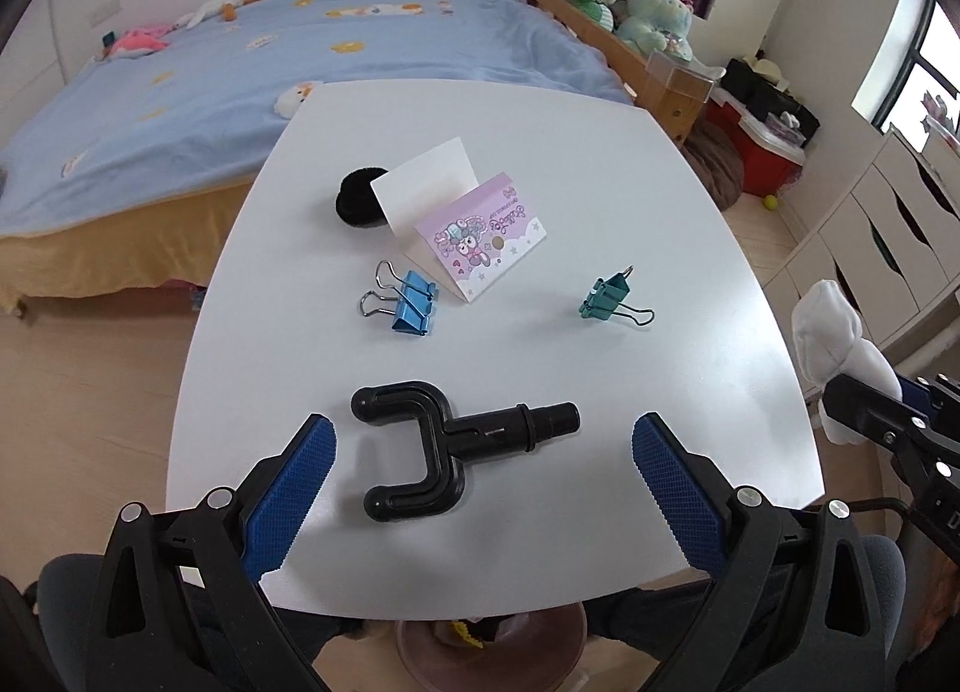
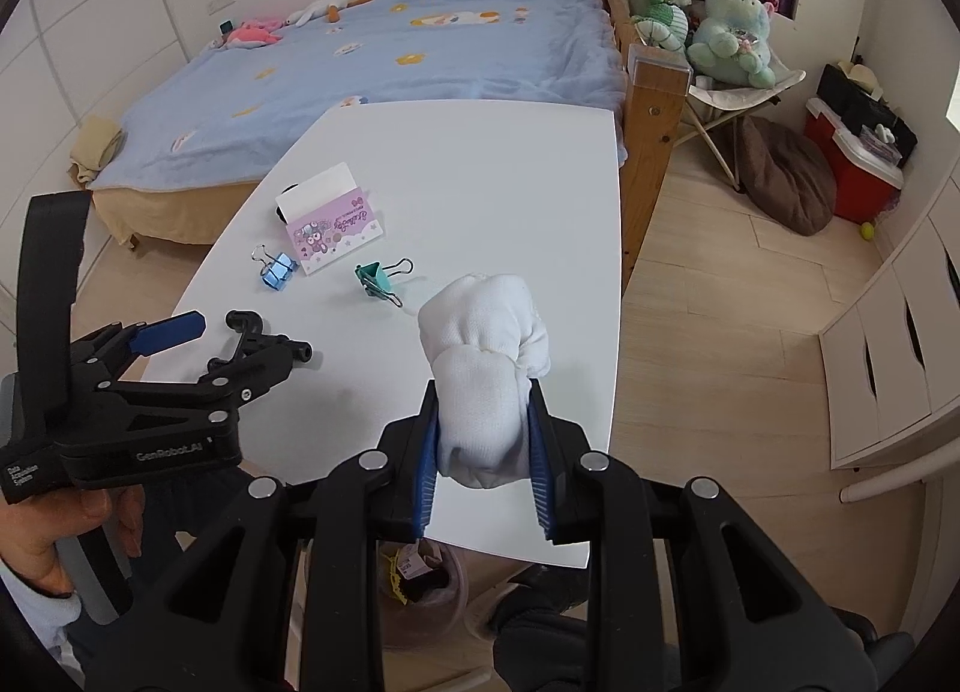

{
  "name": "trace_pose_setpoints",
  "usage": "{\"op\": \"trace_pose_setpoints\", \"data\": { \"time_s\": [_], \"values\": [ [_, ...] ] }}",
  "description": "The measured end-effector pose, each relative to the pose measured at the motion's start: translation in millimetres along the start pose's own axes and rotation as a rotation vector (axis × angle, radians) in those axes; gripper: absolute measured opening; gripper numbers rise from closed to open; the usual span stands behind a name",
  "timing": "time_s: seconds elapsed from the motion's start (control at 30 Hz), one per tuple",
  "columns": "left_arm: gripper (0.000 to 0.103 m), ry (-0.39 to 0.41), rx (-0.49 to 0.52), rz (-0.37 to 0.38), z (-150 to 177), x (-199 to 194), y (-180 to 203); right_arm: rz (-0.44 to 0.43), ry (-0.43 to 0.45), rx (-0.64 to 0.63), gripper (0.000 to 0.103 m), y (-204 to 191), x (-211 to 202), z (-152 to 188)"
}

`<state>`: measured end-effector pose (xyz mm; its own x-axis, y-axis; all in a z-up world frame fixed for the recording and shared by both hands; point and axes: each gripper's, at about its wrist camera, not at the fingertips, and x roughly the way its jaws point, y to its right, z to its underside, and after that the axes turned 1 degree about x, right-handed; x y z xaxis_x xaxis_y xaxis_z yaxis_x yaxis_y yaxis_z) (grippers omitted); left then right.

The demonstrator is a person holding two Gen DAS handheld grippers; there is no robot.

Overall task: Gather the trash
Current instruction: 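Grasp the black U-shaped pipe with the left gripper while the right gripper holds the sock, then carry both items over the wastebasket and open the left gripper to drop the pipe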

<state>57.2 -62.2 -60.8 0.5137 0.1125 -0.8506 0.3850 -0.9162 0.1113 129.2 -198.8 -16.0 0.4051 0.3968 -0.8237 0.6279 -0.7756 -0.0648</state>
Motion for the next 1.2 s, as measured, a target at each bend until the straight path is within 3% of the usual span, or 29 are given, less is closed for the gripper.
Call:
{"op": "trace_pose_setpoints", "data": {
  "time_s": [0.17, 0.37, 0.5, 0.57, 0.7, 0.77, 1.2],
  "values": [
    [0.095, -0.004, -0.033, -0.065, 2.5, 9.9, 0.0, -0.003, 0.001, 0.0, 0.026, 0.8, -0.1, 0.3],
    [0.095, 0.002, -0.033, -0.09, 6.3, 15.7, 1.8, -0.005, -0.001, -0.001, 0.026, 0.1, 0.4, 0.6],
    [0.08, 0.021, -0.013, -0.102, 7.2, 12.2, 0.4, -0.007, -0.001, -0.005, 0.026, -0.9, 0.7, 0.2],
    [0.073, 0.026, -0.003, -0.096, 5.9, 10.7, -0.8, -0.007, -0.001, -0.006, 0.026, -1.2, 1.1, -0.2],
    [0.072, 0.035, 0.02, -0.065, 6.2, 9.8, -3.8, -0.009, -0.002, -0.012, 0.026, -2.4, 1.5, 0.5],
    [0.059, 0.045, 0.061, -0.06, 6.8, 7.5, -2.4, -0.01, -0.001, -0.019, 0.026, -4.7, 2.1, 1.1],
    [0.058, 0.074, 0.16, 0.059, 9.2, -5.8, -13.0, -0.026, 0.011, -0.047, 0.026, -17.3, -0.1, 2.7]
  ]
}}
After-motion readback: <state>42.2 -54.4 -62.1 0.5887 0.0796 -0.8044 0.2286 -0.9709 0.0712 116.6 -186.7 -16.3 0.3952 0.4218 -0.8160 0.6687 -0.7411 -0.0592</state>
